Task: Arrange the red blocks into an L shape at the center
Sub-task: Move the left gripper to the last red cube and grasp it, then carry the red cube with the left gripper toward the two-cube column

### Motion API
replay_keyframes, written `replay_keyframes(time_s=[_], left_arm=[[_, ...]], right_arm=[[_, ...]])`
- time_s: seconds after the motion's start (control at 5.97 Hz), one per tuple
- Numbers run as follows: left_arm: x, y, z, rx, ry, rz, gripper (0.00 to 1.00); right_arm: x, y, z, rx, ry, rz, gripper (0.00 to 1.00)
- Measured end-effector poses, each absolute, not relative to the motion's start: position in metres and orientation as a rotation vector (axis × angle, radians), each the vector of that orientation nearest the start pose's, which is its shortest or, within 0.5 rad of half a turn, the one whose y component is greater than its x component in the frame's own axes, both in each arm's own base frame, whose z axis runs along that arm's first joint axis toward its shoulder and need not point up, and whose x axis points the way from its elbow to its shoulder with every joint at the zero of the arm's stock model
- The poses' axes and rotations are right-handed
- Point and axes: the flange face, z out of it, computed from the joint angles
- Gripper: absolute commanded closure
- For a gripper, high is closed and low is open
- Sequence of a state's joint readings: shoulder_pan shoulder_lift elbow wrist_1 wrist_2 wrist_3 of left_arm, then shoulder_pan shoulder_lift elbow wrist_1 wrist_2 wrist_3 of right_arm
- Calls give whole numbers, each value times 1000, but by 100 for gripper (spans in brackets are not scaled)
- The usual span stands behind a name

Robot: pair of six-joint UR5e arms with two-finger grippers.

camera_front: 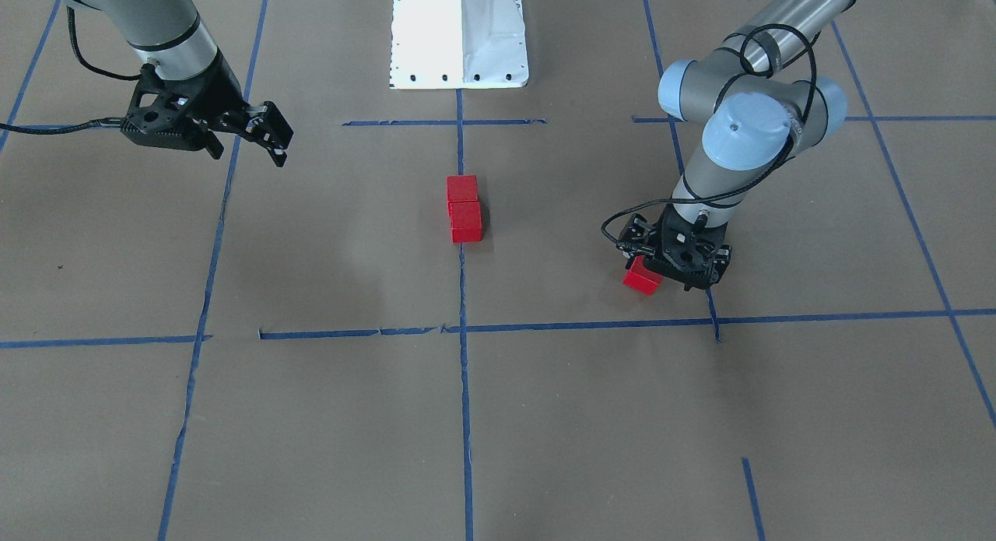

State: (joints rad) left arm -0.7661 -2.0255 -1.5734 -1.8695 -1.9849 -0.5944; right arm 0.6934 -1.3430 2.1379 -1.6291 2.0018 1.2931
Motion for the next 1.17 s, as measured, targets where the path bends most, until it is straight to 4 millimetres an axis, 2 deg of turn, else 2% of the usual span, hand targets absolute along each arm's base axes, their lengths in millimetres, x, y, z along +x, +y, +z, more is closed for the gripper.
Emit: replay_keyframes(time_s=[0.33,0.67,0.84,1.17], left_arm=[[428,-533,376,303,777,361,0],[437,-529,375,296,781,371,0],[440,-527,376,294,781,376,7],[446,-522,375,293,783,393,94]], right_arm=[[-330,-394,297,-26,-834,233,0],[-331,-393,297,-26,-834,232,0],[-331,-393,297,-26,-834,231,0],[-332,-394,298,-26,-830,231,0]])
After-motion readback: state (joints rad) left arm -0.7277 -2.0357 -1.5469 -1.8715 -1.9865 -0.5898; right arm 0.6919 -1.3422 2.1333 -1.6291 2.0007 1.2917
